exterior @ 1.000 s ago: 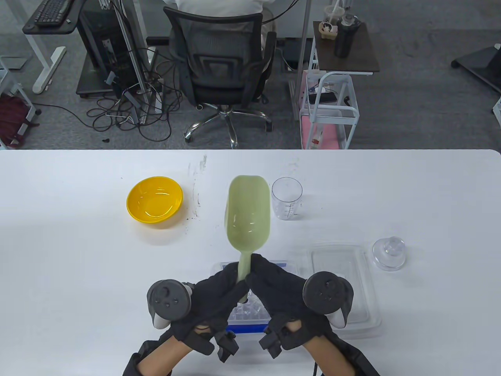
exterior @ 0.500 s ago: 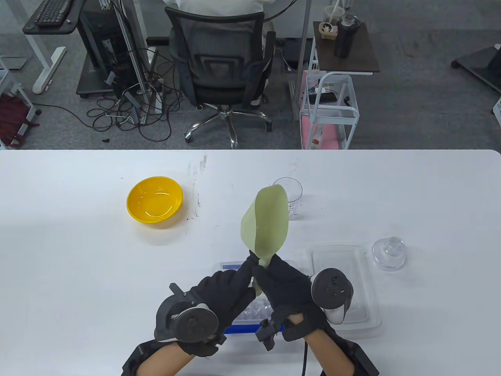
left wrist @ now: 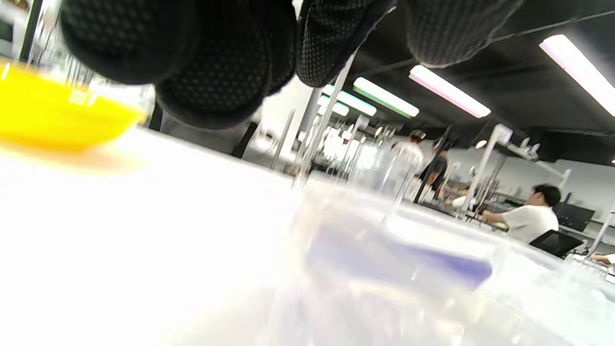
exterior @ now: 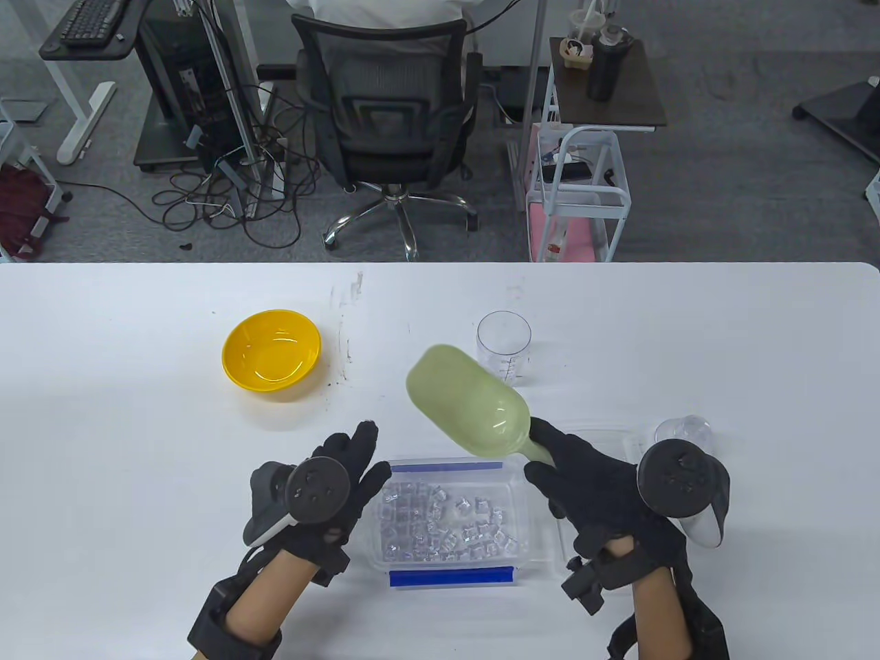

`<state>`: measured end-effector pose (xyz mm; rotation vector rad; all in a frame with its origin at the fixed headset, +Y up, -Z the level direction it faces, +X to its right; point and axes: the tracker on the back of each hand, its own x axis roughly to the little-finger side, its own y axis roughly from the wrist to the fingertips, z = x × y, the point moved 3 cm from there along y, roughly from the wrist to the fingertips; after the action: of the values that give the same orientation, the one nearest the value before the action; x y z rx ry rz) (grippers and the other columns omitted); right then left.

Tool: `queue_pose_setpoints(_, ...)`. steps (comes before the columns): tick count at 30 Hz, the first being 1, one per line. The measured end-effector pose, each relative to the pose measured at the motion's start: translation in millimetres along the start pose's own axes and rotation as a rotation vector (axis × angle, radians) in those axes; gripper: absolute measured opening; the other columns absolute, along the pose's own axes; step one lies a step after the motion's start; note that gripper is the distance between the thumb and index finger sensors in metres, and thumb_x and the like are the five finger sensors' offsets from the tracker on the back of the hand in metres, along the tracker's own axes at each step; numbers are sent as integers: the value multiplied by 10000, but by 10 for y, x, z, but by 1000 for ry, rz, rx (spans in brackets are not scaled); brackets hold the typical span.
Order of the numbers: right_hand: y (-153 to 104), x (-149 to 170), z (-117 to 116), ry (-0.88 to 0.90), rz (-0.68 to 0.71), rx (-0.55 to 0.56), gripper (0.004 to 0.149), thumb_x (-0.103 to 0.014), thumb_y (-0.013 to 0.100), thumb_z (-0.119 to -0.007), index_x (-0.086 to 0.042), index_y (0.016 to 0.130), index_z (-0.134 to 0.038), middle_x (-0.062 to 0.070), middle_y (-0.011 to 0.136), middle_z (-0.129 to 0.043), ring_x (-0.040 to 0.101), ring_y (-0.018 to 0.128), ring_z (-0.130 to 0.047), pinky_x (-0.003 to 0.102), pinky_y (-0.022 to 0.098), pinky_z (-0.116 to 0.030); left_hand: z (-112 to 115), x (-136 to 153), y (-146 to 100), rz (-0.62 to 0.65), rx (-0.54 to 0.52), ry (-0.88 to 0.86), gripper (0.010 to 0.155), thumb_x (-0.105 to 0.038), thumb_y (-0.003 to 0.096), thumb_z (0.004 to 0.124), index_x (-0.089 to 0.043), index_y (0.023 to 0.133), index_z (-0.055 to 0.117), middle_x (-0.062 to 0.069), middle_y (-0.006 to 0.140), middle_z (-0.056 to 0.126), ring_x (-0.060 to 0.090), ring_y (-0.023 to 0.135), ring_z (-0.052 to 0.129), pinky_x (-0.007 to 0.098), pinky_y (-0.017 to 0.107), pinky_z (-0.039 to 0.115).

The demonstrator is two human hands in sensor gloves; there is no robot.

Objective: Shake ice in a plastic shaker with both hands

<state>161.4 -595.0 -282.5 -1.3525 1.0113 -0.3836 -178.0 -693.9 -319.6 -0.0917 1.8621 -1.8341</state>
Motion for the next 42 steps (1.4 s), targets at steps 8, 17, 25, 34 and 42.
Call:
queue_pose_setpoints(8,70,104,-368,-419,-262,-264,552,-490,457,-784,-144,868,-913,133,352,-976,147,53,-918,406,71,-848,393,138,75,-76,195,-16,709,-510,537,663,-105,1103,529,314,844,719,363,515,926,406,354,825)
queue_pose_setpoints(17,76,-166,-754,-801,-305,-231,695,-525,230,-922,-113,786,-982,126,280,-994,139,-7,-908,396,28,-849,564,147,69,-125,236,-30,658,-461,560,597,-110,1100,466,291,779,770,325,463,946,380,313,838)
queue_pose_setpoints(25,263,97,-960,-686,-349,-369,707,-526,222,-920,-114,795,-962,113,285,-990,130,-2,-913,389,34,-857,574,140,45,-128,202,-24,660,-461,560,585,-99,1104,487,255,681,857,288,364,982,355,240,856)
queue_pose_setpoints(34,345,364,-859,-518,-368,-425,709,-509,218,-943,-109,803,-951,124,287,-984,139,-1,-908,396,38,-850,581,133,53,-129,212,-31,658,-449,563,586,-96,1108,480,261,641,885,282,317,996,348,201,864)
queue_pose_setpoints(42,407,295,-892,-557,-386,-430,713,-515,211,-942,-110,798,-958,118,275,-988,135,-13,-908,392,29,-852,580,96,60,-138,205,10,656,-431,560,590,-76,1102,487,253,615,902,267,291,1003,338,180,868)
